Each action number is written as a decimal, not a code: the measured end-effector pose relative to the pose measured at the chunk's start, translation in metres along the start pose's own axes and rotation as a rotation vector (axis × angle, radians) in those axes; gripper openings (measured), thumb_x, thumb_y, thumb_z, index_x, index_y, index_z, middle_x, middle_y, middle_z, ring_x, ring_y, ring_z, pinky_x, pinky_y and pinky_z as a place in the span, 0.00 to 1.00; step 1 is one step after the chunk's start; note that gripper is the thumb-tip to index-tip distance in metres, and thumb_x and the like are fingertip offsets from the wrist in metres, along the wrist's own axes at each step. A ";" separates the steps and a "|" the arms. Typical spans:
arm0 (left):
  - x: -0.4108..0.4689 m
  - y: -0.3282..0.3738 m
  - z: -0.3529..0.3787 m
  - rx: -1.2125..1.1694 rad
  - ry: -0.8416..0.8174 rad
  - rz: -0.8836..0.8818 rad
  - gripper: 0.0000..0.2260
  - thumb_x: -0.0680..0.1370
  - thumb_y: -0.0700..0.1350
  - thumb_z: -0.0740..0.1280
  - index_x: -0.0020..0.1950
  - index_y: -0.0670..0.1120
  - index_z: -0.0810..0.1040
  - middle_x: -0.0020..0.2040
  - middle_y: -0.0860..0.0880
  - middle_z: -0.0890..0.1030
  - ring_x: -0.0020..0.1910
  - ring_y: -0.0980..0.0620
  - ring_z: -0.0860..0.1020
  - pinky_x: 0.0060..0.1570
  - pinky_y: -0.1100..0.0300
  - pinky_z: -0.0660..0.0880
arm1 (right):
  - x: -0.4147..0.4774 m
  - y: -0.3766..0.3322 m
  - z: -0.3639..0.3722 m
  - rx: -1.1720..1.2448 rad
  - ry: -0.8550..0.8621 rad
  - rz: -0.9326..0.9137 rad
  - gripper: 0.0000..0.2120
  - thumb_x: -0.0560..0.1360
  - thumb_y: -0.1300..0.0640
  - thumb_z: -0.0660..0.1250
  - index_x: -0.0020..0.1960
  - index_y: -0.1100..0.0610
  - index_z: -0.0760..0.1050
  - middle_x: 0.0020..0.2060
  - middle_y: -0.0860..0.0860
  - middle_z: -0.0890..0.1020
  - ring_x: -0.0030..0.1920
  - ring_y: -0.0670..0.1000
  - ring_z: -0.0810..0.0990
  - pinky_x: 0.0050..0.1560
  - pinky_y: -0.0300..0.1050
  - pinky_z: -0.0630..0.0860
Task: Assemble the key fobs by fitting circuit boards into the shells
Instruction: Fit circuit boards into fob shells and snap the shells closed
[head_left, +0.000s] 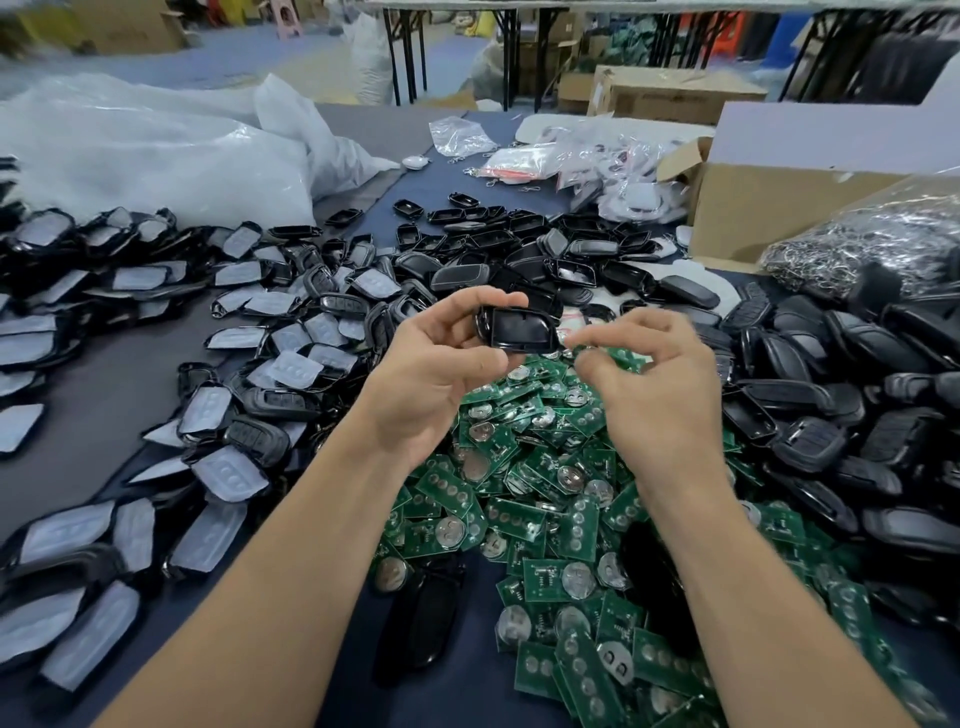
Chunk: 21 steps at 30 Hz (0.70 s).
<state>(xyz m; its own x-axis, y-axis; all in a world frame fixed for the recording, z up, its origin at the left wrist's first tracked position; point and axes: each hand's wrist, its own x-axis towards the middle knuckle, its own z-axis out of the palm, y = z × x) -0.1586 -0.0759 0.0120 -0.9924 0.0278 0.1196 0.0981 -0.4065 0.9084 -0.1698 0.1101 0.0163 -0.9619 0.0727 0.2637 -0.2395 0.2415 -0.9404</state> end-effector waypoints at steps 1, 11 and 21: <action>0.001 -0.002 0.001 0.031 0.047 -0.006 0.21 0.71 0.23 0.69 0.55 0.45 0.83 0.59 0.44 0.86 0.55 0.46 0.85 0.58 0.51 0.83 | -0.001 -0.001 0.002 -0.013 -0.009 -0.007 0.17 0.73 0.61 0.76 0.42 0.37 0.86 0.45 0.33 0.77 0.38 0.35 0.76 0.33 0.29 0.71; 0.001 -0.011 0.009 0.339 0.244 0.052 0.25 0.67 0.20 0.71 0.49 0.49 0.85 0.54 0.40 0.86 0.50 0.46 0.84 0.49 0.53 0.82 | -0.008 -0.005 0.011 0.272 -0.047 0.147 0.12 0.71 0.64 0.75 0.43 0.47 0.87 0.32 0.45 0.83 0.33 0.42 0.78 0.37 0.33 0.76; -0.002 -0.008 0.019 0.468 0.237 0.120 0.24 0.66 0.22 0.74 0.52 0.48 0.87 0.48 0.47 0.89 0.47 0.52 0.86 0.47 0.63 0.81 | -0.008 -0.004 0.010 0.328 0.027 0.239 0.08 0.71 0.68 0.72 0.39 0.57 0.82 0.32 0.56 0.86 0.27 0.50 0.81 0.29 0.37 0.73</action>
<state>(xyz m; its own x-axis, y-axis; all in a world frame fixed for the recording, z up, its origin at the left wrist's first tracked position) -0.1555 -0.0549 0.0119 -0.9565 -0.2226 0.1888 0.1802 0.0583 0.9819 -0.1627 0.0990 0.0161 -0.9928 0.1154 0.0311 -0.0435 -0.1065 -0.9934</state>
